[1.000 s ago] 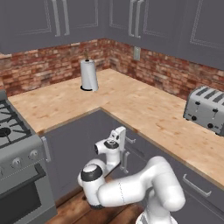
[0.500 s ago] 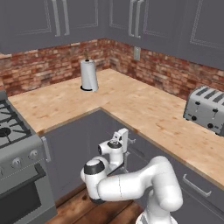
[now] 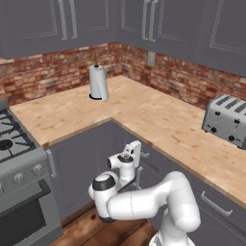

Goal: Take a straw from the drawer in front and place it inside the glass cup on the dining counter.

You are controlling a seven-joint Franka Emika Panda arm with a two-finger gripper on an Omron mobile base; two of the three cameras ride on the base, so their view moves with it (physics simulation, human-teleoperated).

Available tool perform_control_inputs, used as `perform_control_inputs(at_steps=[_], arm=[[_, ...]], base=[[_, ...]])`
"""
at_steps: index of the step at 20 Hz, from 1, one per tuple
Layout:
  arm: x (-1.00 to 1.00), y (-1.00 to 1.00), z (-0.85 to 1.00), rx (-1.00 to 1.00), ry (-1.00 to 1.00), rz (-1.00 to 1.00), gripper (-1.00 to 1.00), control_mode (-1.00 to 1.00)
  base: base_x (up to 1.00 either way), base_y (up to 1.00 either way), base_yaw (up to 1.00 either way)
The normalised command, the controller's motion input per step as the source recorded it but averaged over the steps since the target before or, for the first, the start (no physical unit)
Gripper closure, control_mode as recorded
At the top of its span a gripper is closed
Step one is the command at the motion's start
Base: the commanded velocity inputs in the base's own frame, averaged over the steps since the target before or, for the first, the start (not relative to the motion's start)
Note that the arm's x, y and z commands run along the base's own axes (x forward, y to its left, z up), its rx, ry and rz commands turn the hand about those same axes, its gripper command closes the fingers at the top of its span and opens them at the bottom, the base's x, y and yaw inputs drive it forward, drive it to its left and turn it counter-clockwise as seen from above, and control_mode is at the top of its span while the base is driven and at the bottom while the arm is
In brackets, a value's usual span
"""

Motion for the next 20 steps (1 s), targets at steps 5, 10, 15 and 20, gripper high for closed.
perform_control_inputs(at_steps=[5,10,15,20], arm=[[-0.26,0.00,-0.24,-0.01,-0.09,0.00,1.00,-1.00],[-0.69,0.10,-0.18,0.00,-0.04,0.00,1.00,-1.00],[-0.99,0.36,-0.13,0.00,0.00,-0.01,1.00,-1.00],[-0.95,0.48,-0.03,0.00,0.00,-0.01,1.00,-1.00]], base=[[0.00,0.00,0.00],[0.00,0.00,0.00],[0.00,0.00,0.00],[0.00,0.00,0.00]])
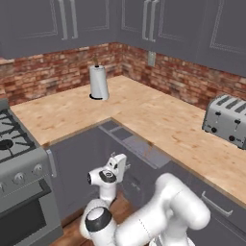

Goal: Take a straw from the drawer in front and place it inside the glass cup on the dining counter.

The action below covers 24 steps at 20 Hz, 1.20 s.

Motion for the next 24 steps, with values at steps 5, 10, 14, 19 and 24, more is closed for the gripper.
perform_control_inputs(at_steps=[5,10,14,19,24], arm=[[-0.90,0.63,0.00,0.00,0.01,-0.02,1.00,-1.00],[-0.78,0.70,0.00,0.00,0.06,-0.05,1.00,-1.00],[-0.64,0.64,0.00,0.00,0.13,-0.07,1.00,-1.00],[-0.54,0.59,0.03,0.00,0.17,-0.08,1.00,-1.00],[-0.54,0.60,0.03,0.00,0.22,-0.10,1.00,-1.00]], base=[[0.00,0.00,0.00],[0.00,0.00,0.00],[0.00,0.00,0.00],[0.00,0.00,0.00],[0.00,0.00,0.00]])
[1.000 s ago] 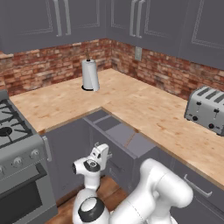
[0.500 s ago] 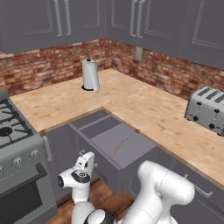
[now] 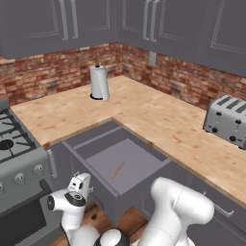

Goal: Take a straw from the drawer in front and place it inside the glass cup on the dining counter.

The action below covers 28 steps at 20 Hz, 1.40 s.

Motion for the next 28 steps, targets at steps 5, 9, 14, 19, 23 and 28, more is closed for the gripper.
perform_control_inputs(at_steps=[5,9,14,19,23,28], arm=[[-0.47,0.53,0.00,0.00,0.23,-0.11,1.00,-1.00],[-0.02,0.18,0.00,0.00,0.13,-0.08,-1.00,-1.00],[-0.40,0.09,0.27,0.00,0.01,-0.04,-1.00,-1.00],[-0.88,0.11,0.92,0.06,0.00,0.00,-1.00,-1.00],[-0.69,-0.01,1.00,0.23,0.01,-0.03,-1.00,-1.00],[-0.30,0.00,1.00,0.34,0.10,-0.05,-1.00,-1.00]], base=[[0.00,0.00,0.00],[0.00,0.00,0.00],[0.00,0.00,0.00],[0.00,0.00,0.00],[0.00,0.00,0.00],[0.00,0.00,0.00]])
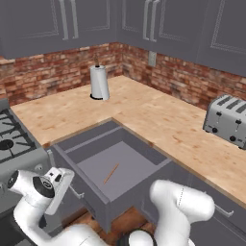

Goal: Take a straw from the drawer in front and place it inside the glass cup on the dining counter.

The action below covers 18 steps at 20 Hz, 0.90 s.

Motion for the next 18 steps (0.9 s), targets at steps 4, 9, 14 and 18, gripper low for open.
perform_control_inputs(at_steps=[4,9,14,18], arm=[[-0.05,0.00,1.00,0.29,0.01,-0.06,-1.00,-1.00],[-0.05,0.00,1.00,0.20,0.00,-0.09,-1.00,-1.00],[-0.01,-0.13,1.00,0.06,-0.10,-0.18,-1.00,-1.00],[0.08,-0.27,1.00,0.00,-0.13,-0.23,-1.00,-1.00]], base=[[0.00,0.00,0.00],[0.00,0.00,0.00],[0.00,0.00,0.00],[0.00,0.00,0.00]])
